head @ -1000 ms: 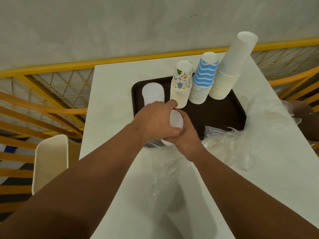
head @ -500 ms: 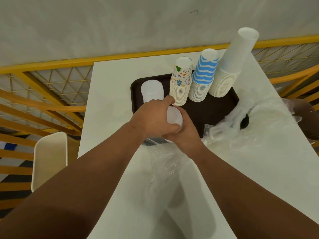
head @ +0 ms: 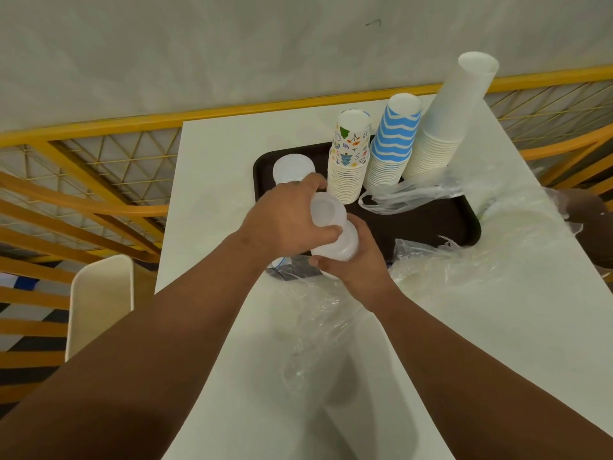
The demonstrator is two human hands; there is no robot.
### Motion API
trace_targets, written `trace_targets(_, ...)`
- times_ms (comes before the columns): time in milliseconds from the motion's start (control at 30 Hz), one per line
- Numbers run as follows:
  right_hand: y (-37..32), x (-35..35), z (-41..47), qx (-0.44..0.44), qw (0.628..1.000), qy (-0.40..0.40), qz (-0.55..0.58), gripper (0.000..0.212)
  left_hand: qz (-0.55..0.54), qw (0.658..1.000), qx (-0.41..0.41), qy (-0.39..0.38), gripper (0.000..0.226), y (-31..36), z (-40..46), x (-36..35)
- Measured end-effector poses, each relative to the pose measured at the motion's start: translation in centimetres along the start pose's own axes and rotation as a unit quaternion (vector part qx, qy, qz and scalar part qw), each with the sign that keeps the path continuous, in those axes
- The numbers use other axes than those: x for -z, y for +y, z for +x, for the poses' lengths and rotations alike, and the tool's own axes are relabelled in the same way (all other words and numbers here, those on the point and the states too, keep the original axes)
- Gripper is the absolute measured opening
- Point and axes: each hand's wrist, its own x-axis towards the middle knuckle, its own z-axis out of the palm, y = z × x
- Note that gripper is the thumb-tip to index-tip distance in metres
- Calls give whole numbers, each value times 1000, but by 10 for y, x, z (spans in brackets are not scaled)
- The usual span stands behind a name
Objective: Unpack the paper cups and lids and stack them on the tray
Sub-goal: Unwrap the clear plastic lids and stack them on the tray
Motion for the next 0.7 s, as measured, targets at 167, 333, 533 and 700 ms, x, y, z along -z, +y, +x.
trace_targets(167, -3, -1, 0, 14, 1000, 15, -23, 85, 15, 997, 23, 68, 73, -17, 23, 29)
trace_targets(333, -5, 1, 1, 17, 999, 15, -35, 87, 35, 997, 50, 54, 70, -37, 59, 34)
trace_targets(533, 1, 2, 7, 23, 998, 15, -51, 85, 62, 996, 63, -16, 73, -51, 87, 14)
trace_targets(700, 3, 5, 10, 20, 998, 9, -56, 83, 57, 997, 58, -16, 72, -53, 98, 9)
